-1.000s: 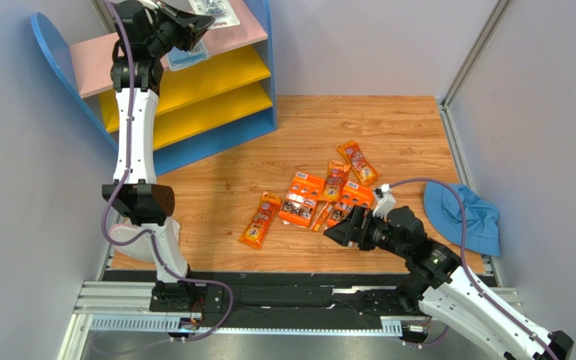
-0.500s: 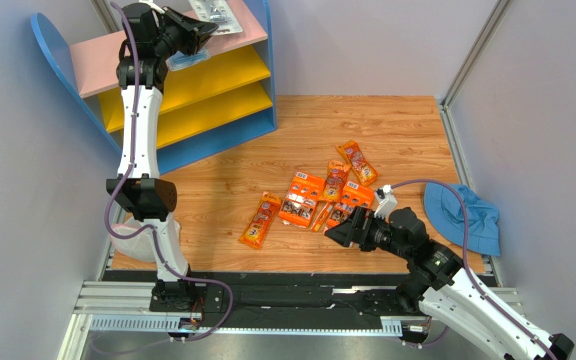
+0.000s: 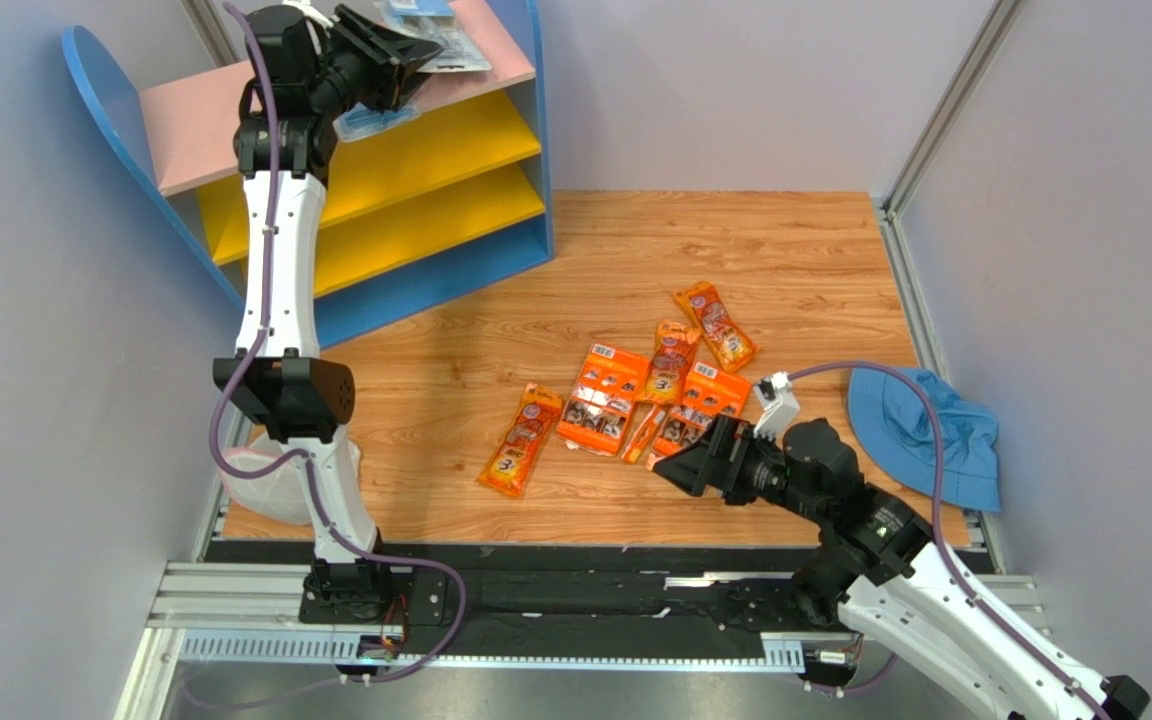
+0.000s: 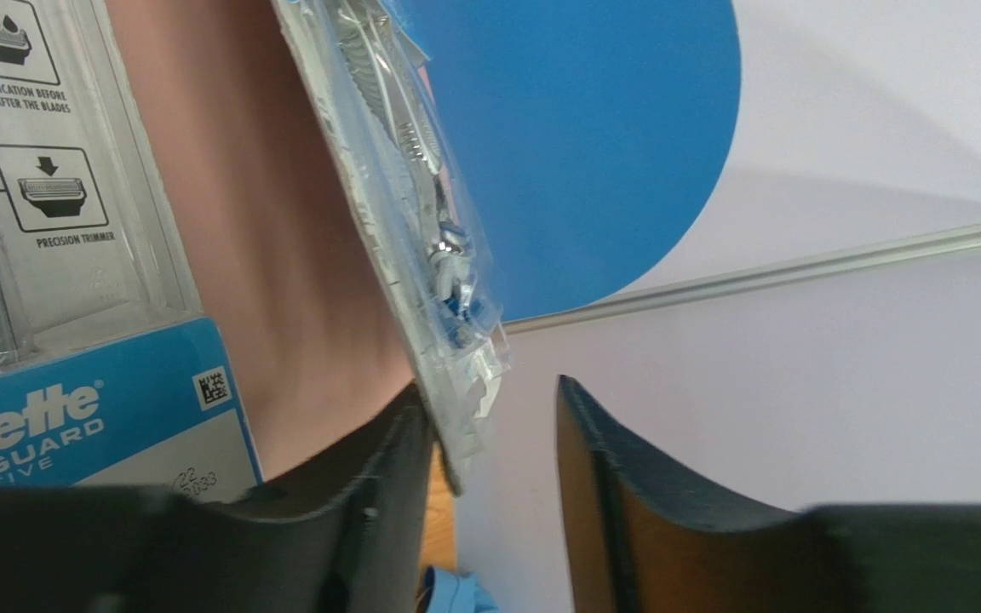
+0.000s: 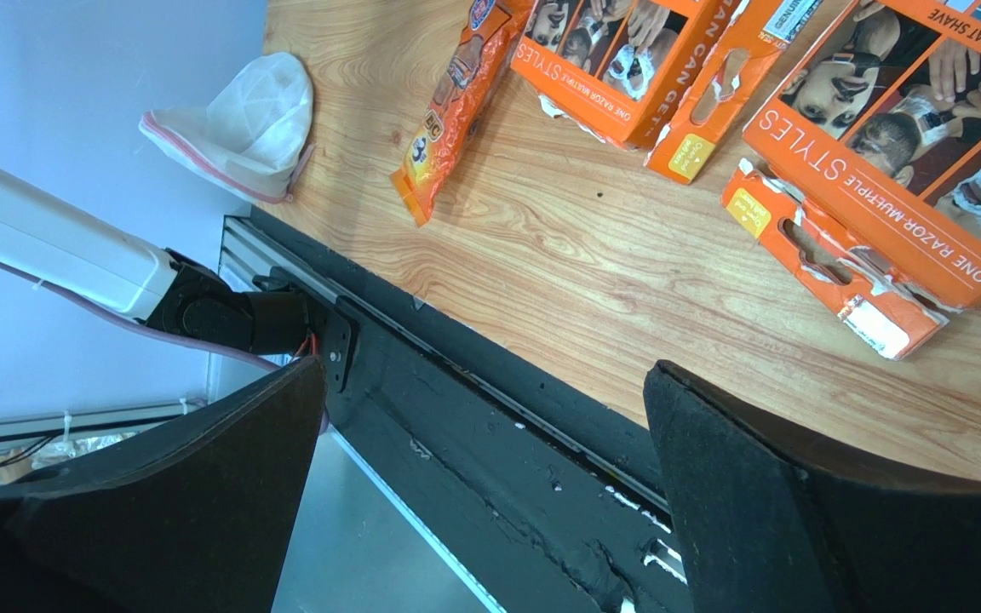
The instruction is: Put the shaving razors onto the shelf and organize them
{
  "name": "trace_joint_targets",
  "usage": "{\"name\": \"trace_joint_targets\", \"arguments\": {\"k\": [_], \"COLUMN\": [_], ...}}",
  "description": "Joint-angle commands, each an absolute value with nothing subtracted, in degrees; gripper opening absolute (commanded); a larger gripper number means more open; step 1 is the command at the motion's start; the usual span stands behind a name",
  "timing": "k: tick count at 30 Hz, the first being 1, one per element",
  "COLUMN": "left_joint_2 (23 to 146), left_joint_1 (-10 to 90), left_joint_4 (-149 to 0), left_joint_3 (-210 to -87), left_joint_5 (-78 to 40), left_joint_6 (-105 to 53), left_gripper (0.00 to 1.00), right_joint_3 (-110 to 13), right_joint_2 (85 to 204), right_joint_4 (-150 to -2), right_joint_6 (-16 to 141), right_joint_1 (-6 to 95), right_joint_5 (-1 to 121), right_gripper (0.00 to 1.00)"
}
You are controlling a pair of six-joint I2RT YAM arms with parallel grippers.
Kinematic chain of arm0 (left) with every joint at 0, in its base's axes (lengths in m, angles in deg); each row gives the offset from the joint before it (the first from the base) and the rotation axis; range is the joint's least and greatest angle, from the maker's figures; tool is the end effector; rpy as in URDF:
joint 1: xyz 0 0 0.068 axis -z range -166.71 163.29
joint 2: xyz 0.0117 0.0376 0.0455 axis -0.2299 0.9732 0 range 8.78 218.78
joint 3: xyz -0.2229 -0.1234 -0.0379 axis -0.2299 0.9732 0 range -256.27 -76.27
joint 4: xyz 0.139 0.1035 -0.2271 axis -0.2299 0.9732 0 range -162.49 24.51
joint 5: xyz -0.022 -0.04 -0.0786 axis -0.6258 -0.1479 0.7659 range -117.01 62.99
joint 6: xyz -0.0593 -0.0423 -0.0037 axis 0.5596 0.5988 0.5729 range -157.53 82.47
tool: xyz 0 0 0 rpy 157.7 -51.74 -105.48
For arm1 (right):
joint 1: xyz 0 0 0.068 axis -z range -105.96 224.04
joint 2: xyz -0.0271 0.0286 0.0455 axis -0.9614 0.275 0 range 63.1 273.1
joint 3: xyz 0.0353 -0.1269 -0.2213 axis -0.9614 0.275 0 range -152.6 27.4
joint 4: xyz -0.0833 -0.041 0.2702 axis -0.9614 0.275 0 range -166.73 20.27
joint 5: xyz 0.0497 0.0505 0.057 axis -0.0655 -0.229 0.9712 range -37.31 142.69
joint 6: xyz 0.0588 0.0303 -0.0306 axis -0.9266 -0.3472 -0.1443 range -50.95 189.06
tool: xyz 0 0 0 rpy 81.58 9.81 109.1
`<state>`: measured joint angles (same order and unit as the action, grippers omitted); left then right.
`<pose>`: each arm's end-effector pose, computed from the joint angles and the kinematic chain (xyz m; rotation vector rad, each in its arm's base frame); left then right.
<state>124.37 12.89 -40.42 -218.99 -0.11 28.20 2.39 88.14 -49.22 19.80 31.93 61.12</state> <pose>0.4685 -0.0242 0.5032 -0.6380 1.6889 -1.2281 0.1311 0.1305 0.2165 0.0397 2.2473 1.0897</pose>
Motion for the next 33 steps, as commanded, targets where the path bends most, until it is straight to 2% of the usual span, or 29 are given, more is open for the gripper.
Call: {"name": "trace_joint_targets", "arguments": {"k": [1,2,3,6,16,23,27,33], "left_joint_2": [121.54,121.28,121.28,121.45,121.81,121.10,120.93,119.44], "left_joint_1": [13.12,13.12,13.03,14.60,16.63,16.63,16.72,17.95], "left_joint_4": [-41.38,-41.47,-41.55,-41.73,-42.61,-38.23,-35.94,-35.49], "left_joint_3": [-221.99,-222.08,-222.52,-223.66,-224.54,-226.21,-225.77,-223.58], "left_joint_5": [0.50,0.50,0.59,0.59,0.68,-2.83,-1.09,-0.90], "left_joint_6": [28.30,28.30,28.39,28.21,28.92,25.40,25.04,23.47], "left_gripper": [0.55,0.58,0.67,0.80,0.82,0.82,0.82,0.82], "right_joint_3": [2.18,2.18,2.09,2.09,1.56,1.39,0.86,-2.65], "right_joint_2": [87.36,87.27,87.10,86.83,85.95,85.51,85.69,89.89], "right_joint_4": [-48.86,-48.69,-48.69,-48.60,-47.46,-46.93,-47.02,-46.49], "right_joint_6": [19.92,20.01,19.92,19.92,20.10,20.19,20.19,21.94], "right_joint_1": [32.11,32.03,32.03,32.03,32.11,32.03,32.11,32.03], "right_joint_5": [60.51,60.51,60.43,60.34,60.16,60.16,60.34,59.99], "right_gripper": [1.00,1.00,1.00,1.00,1.00,1.00,1.00,1.00]}}
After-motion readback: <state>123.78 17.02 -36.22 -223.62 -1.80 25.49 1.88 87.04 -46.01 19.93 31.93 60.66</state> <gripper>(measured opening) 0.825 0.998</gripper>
